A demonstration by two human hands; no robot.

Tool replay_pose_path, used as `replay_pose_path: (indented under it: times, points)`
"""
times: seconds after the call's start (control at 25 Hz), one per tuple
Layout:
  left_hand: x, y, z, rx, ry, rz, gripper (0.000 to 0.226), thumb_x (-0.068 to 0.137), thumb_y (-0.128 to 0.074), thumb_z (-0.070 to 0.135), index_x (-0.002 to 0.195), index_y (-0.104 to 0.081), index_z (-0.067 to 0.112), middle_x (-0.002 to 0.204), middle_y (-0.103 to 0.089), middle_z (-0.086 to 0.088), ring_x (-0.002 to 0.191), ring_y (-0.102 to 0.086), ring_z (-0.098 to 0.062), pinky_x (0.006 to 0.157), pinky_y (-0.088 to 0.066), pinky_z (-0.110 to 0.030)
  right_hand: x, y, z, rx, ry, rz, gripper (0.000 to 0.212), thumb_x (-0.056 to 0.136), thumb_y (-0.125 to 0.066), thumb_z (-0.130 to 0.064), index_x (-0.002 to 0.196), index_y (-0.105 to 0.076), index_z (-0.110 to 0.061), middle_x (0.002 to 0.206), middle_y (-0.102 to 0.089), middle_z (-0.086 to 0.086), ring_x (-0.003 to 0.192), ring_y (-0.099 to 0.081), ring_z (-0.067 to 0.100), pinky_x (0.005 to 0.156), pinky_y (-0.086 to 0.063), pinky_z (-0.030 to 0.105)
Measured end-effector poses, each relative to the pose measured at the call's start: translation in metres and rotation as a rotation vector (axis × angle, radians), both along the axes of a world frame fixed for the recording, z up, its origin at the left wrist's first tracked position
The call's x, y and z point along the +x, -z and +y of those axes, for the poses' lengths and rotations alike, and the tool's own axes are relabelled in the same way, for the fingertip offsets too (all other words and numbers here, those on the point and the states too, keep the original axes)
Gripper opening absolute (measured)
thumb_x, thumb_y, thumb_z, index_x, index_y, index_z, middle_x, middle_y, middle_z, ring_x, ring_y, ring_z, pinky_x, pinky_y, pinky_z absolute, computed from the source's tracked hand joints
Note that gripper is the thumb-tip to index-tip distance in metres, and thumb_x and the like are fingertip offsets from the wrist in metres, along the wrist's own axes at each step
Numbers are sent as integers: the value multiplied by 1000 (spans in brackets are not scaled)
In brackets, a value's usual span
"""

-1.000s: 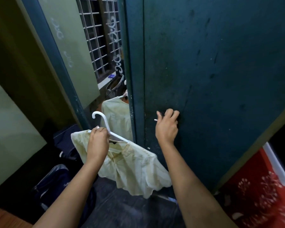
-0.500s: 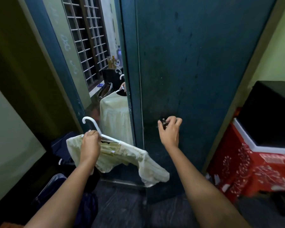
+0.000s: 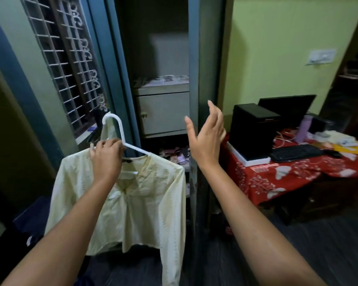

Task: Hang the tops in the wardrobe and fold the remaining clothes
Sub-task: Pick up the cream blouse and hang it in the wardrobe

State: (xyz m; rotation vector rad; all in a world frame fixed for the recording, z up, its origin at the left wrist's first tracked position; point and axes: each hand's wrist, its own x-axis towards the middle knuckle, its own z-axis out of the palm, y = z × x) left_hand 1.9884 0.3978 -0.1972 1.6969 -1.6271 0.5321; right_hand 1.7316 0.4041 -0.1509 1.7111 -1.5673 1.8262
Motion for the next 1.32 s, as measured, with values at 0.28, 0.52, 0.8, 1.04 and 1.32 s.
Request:
replay_pose_path:
  times: [0.28, 0.52, 0.8, 1.04, 1.32]
  points:
    - [-76, -39, -15, -86, 152, 65, 20, 96, -53, 24, 99, -70, 15, 112, -65, 0, 104, -45, -32, 92, -29, -49, -87, -19, 10, 125, 218, -134, 47, 102, -38, -28, 141, -31, -3, 139, -47, 18, 118, -54, 33, 85, -49, 41]
    - [-132, -54, -28, -18, 233, 108, 24, 95, -53, 31, 99, -70, 15, 106, -63, -3, 101, -42, -34, 84, -32, -45, -155, -29, 13, 255, 271, -191, 48, 103, -35, -26, 145, -26, -6, 142, -46, 17, 119, -53, 38, 87, -46, 41]
    - [-174, -69, -43, 67, 297, 69, 23, 95, -52, 33, 102, -69, 19, 113, -61, 2, 103, -40, -30, 80, -29, -37, -132, -19, 9, -42, 244, 143, 51, 97, -44, -7, 146, -31, -7, 145, -41, 12, 138, -32, 26, 117, -22, 35]
    - [-178, -96, -79, 2, 378, 4, 20, 92, -58, 33, 103, -69, 20, 127, -55, 4, 104, -49, -30, 80, -35, -35, -76, -29, -46, 483, 127, 497, 34, 102, -35, -37, 112, -55, -13, 107, -67, 10, 102, -62, 30, 89, -42, 38]
    - [-85, -127, -171, 48, -22, -337, 37, 96, -43, 27, 131, -46, 15, 133, -46, -4, 122, -45, -25, 102, -35, -40, -42, -55, -84, 463, 242, 367, 30, 104, -32, -30, 108, -56, -14, 98, -67, 6, 88, -64, 27, 60, -29, 30]
